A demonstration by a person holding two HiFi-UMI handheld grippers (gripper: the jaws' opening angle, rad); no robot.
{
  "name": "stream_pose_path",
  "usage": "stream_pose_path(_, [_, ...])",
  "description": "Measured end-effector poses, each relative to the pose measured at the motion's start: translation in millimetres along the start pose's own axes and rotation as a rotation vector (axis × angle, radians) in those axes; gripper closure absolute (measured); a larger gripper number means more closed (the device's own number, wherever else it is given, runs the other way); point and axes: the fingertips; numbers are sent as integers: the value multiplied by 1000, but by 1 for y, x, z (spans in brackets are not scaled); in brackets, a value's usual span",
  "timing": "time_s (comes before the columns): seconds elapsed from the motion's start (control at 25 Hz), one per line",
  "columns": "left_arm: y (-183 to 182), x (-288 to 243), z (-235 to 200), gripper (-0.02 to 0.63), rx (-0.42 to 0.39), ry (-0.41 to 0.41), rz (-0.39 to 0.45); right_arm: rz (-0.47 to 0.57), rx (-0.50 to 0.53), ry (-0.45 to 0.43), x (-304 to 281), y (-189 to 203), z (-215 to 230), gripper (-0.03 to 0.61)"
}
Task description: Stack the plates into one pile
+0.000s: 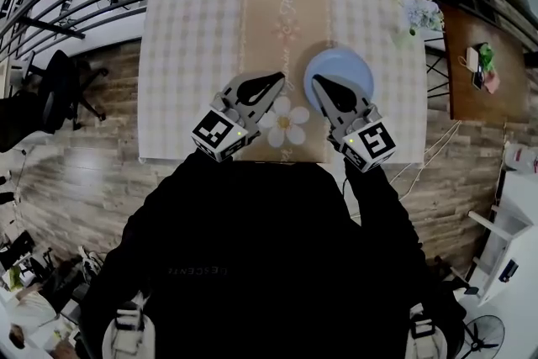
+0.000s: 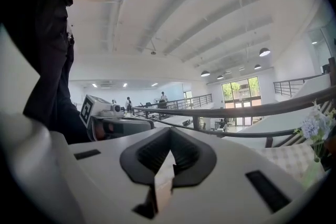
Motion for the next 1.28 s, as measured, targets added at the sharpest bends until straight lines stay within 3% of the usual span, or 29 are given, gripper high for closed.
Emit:
stream_pose_path(0.48, [-7,-5,2,594,-11,-10,-18,38,-4,9,0,-16,1,572])
stream_pose_path(0.76, [-13,-7,-3,594,23,-33,-4,38,-16,22,-2,-16,3,574])
stream_pose_path(1.08, [-18,-6,1,594,-48,-6,6,51,8,34,-6,-24,4,574])
stream_pose_path(1.28, [-16,-6,5,594,-46,6,-5,32,18,19,-8,-22,0,575])
Point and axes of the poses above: the fingertips, and each gripper's own axes: x backward along the fingers, z to its right, y out of its underside, and after that the axes turned 15 degrees about x, right-handed
